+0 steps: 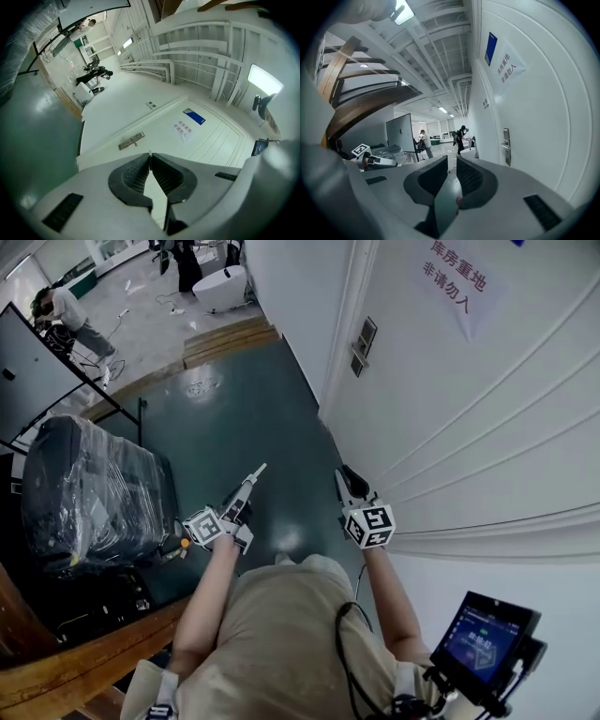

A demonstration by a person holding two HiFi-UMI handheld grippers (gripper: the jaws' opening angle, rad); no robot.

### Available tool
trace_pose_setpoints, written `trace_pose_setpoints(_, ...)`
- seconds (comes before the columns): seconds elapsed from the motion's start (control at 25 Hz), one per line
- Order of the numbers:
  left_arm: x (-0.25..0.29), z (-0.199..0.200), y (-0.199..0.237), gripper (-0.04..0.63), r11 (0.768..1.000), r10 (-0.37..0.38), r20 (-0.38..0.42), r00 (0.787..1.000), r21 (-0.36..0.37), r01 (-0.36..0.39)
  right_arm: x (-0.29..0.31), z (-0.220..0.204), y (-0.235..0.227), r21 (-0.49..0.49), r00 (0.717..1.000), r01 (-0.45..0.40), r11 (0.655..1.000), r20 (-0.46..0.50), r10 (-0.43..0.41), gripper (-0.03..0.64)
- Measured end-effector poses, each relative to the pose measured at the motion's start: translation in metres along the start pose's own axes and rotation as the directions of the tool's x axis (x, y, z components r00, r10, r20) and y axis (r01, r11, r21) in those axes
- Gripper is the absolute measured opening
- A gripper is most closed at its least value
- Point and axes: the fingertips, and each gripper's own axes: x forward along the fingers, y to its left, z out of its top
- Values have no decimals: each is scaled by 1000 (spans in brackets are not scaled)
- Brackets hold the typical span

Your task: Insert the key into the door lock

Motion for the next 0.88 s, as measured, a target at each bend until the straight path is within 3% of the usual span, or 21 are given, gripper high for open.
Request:
trace_pose_setpoints(0.2, 5, 6, 17, 34, 998, 13, -18, 1000, -60, -14, 12, -6, -2, 17, 1000, 30, 999, -1, -30, 61)
trace_pose_setpoints(0.52, 26, 15, 27, 34, 996, 16, -31, 999, -91, -19, 30, -9, -17, 37, 999, 32, 999, -21, -31, 61)
trace_pose_setpoints(0.88, 87, 33, 6, 34, 997, -12, -27, 1000, -76, 10, 59, 34, -66, 4, 1000, 19, 1000, 6, -19, 61)
